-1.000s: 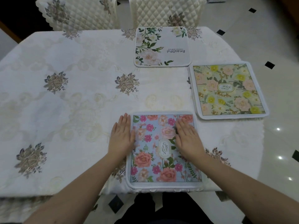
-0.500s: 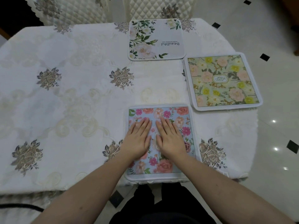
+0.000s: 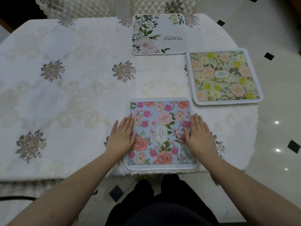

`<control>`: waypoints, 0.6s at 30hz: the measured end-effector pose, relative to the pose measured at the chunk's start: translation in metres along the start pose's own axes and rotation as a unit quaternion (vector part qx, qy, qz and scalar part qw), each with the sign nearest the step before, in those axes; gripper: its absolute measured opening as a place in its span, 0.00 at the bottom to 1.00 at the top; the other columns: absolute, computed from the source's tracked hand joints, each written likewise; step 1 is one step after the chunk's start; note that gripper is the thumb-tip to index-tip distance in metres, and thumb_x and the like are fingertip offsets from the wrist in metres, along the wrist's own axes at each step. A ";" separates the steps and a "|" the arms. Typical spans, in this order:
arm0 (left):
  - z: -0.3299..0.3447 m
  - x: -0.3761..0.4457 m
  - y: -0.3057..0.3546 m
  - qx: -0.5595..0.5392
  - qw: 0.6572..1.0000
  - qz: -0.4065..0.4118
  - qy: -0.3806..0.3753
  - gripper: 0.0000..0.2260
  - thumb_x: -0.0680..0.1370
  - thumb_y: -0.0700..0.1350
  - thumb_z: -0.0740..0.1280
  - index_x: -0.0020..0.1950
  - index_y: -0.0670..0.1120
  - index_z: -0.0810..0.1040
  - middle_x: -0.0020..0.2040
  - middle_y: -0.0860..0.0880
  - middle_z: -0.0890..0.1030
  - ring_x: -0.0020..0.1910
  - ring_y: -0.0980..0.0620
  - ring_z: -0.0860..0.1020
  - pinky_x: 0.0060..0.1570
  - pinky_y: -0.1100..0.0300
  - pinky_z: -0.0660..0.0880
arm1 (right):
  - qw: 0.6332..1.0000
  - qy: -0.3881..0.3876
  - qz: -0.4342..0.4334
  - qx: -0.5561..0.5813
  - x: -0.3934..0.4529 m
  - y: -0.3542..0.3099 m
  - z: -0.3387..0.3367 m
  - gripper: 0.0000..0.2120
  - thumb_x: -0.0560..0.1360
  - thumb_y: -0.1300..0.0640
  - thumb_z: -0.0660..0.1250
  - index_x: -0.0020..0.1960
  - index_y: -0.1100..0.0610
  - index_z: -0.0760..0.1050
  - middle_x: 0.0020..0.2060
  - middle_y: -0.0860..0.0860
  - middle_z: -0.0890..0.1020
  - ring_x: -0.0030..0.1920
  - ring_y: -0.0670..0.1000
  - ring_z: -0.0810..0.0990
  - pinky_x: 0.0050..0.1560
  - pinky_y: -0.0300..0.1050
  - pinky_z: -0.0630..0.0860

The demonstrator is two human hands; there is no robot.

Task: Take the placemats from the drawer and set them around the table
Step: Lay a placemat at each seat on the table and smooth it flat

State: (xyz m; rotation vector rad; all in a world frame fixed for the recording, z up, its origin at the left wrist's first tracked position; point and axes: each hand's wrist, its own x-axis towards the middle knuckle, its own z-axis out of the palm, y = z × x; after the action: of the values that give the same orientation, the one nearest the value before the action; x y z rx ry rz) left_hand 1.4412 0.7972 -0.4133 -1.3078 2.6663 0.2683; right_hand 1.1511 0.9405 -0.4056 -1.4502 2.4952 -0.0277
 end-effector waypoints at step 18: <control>0.026 -0.036 0.064 -0.036 0.998 0.046 -0.007 0.30 0.83 0.59 0.44 0.82 0.49 0.44 0.82 0.50 0.48 0.81 0.53 0.46 0.78 0.50 0.44 | 0.994 -0.024 -0.107 0.011 -0.055 -0.062 0.029 0.30 0.81 0.45 0.52 0.80 0.56 0.55 0.79 0.53 0.58 0.79 0.50 0.55 0.78 0.49 0.47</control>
State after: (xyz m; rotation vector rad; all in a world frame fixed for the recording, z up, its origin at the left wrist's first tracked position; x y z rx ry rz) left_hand 1.4140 0.8698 -0.4251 -1.1997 2.7327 0.3875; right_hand 1.2365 0.9599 -0.4130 -1.6822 2.2829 -0.0597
